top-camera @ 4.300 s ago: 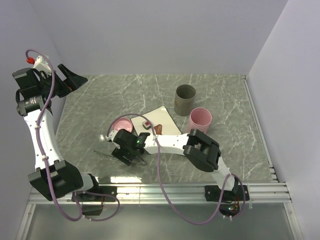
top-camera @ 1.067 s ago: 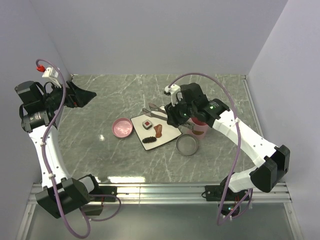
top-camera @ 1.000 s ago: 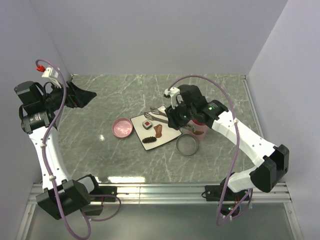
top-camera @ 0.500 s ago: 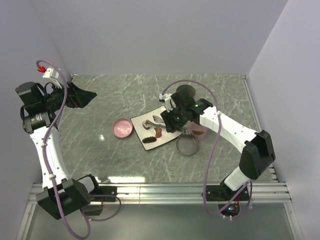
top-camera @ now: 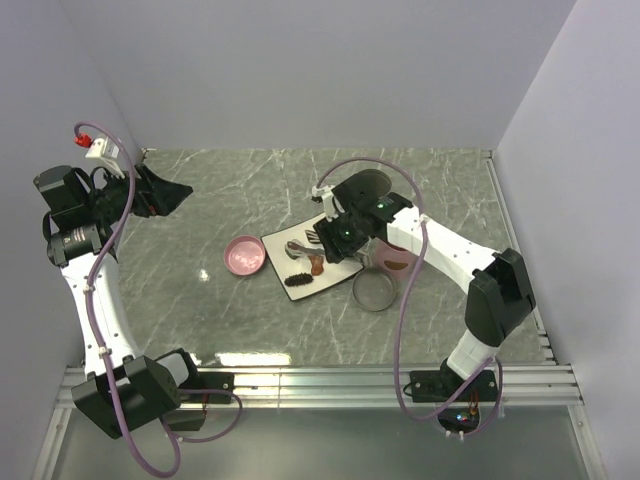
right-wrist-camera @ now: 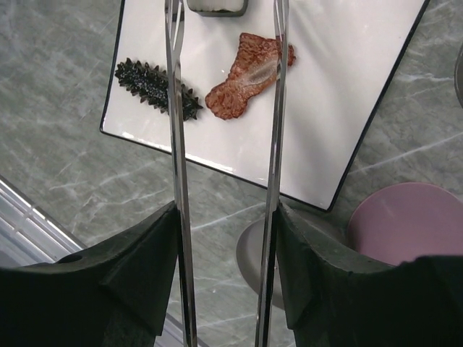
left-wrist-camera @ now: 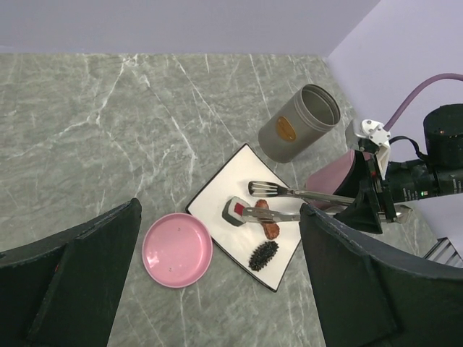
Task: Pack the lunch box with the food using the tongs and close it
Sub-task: Pick up the fake food from the plate.
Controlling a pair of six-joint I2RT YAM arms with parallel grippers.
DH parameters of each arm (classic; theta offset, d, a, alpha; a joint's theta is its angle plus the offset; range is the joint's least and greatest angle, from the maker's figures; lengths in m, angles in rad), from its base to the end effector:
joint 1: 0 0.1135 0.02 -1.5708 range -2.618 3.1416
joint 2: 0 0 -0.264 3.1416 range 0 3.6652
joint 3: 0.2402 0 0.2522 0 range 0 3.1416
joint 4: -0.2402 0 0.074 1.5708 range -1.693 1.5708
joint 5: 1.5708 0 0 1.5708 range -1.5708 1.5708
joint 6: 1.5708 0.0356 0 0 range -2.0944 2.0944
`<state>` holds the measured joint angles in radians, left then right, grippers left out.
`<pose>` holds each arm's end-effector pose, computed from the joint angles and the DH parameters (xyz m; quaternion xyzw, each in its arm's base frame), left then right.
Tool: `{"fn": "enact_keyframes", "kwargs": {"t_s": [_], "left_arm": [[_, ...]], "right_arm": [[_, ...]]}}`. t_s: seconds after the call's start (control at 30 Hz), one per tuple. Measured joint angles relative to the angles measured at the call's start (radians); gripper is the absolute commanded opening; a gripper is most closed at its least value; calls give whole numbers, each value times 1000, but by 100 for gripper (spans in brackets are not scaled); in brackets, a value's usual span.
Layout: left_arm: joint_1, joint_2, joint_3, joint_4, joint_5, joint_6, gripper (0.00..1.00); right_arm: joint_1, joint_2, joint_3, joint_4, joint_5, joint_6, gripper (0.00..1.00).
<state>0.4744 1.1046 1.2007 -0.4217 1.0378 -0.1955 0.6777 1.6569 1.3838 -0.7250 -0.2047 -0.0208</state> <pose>0.2156 0.0763 0.4031 0.0412 0.7613 -0.3286 0.5575 0.2710 0.2274 0.2767 -0.3537 0.8868 0.1834 0.2343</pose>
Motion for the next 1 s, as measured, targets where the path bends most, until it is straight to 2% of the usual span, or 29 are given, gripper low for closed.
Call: {"fn": "enact_keyframes", "kwargs": {"t_s": [0.73,1.0], "left_arm": [[0,6,-3,16,-15,0,97],[0,5,-4,16,-15,0,97]], "right_arm": [[66,82,58,7,89,1,61],[89,112,58,7,119,-3,53]]}}
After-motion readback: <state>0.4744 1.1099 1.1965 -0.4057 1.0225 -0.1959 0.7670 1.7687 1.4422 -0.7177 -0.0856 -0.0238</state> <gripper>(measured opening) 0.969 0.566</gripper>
